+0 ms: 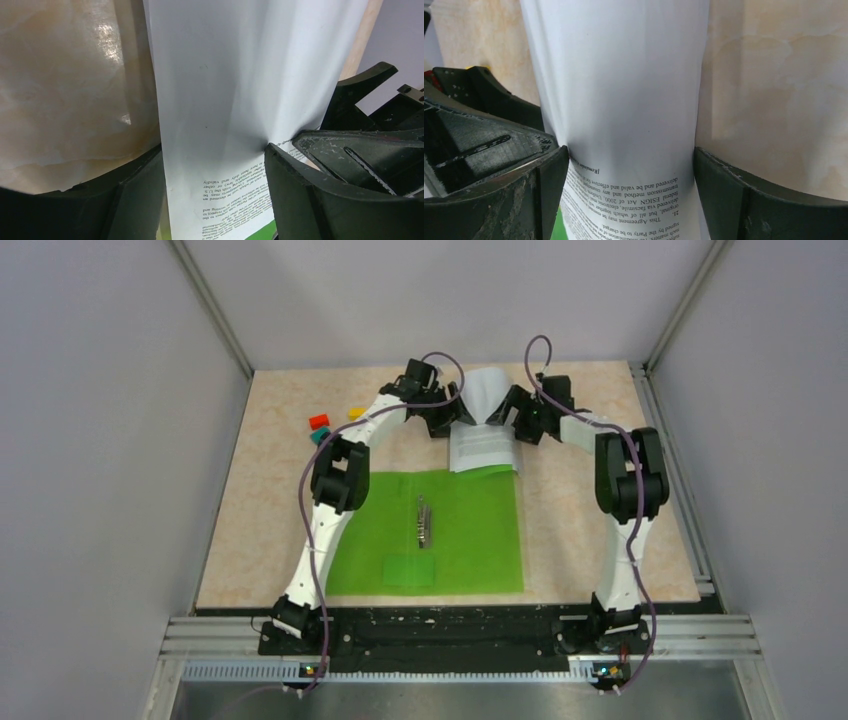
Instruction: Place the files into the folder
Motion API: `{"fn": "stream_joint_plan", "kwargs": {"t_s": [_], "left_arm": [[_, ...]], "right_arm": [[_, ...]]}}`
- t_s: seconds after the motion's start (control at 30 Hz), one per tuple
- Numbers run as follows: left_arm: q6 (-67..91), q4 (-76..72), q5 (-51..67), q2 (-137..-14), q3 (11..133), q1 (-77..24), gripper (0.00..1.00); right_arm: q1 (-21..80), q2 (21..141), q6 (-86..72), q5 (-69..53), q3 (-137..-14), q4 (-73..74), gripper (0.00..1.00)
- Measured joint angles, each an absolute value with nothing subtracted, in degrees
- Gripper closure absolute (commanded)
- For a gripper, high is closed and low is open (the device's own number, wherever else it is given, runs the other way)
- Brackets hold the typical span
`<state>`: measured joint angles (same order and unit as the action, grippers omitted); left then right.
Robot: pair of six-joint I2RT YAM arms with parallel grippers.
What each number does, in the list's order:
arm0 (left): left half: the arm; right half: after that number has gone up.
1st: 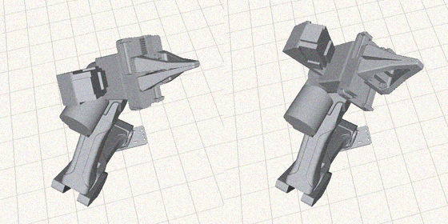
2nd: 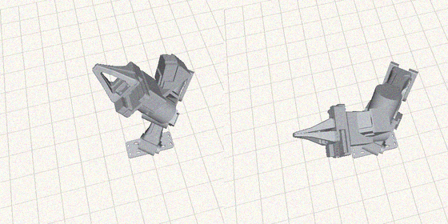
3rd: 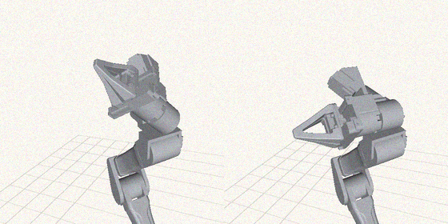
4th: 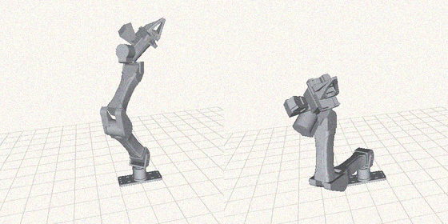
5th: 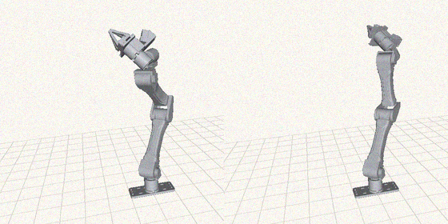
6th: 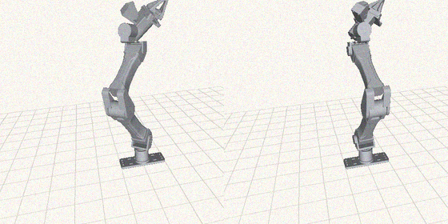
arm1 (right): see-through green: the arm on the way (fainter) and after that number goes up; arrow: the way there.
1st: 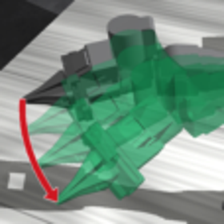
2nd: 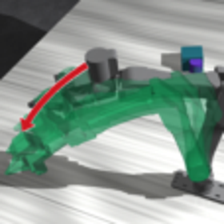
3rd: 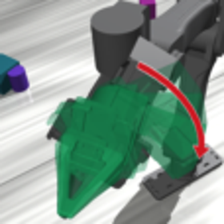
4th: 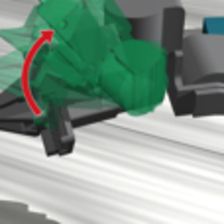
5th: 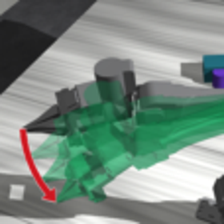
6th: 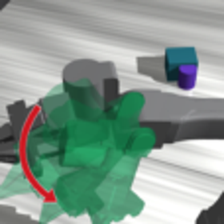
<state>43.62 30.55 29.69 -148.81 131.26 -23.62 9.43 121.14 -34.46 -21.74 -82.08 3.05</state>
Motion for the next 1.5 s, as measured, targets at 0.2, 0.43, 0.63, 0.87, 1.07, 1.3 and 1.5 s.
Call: {"fn": "stream_joint_plan", "kwargs": {"t_s": [0.2,0.43,0.63,0.87,1.07,1.3,1.5], "left_arm": [[43.9,28.6,32.6,-149.6,131.3,-23.0,0.27],[44.7,25.7,34.4,-150.3,131.3,-22.9,0.27],[45.1,22.5,35.4,-150.6,130.9,-22.9,0.26],[46.2,16.6,36.7,-150.6,129.1,-22.2,0.20],[46.6,12.8,38.5,-150.1,128.8,-20.2,0.11],[46.1,10.2,40.6,-142.7,122.7,-16.4,0.03],[47.0,2.1,45.5,-129.7,111.9,-14.9,0.01]], "right_arm": [[9.4,122.5,-36.2,-28.2,-82.3,0.4,0.07],[9.4,124.1,-38.0,-34.3,-82.6,-1.7,0.12],[9.5,126.4,-39.2,-37.0,-84.8,-2.2,0.35],[9.2,127.7,-41.3,-39.6,-87.8,-3.1,0.73],[8.7,128.1,-44.1,-43.3,-92.5,-6.6,0.79],[8.2,128.1,-46.1,-46.1,-98.1,-8.8,0.80],[8.1,125.8,-50.6,-49.9,-94.5,-14.1,0.80]]}}
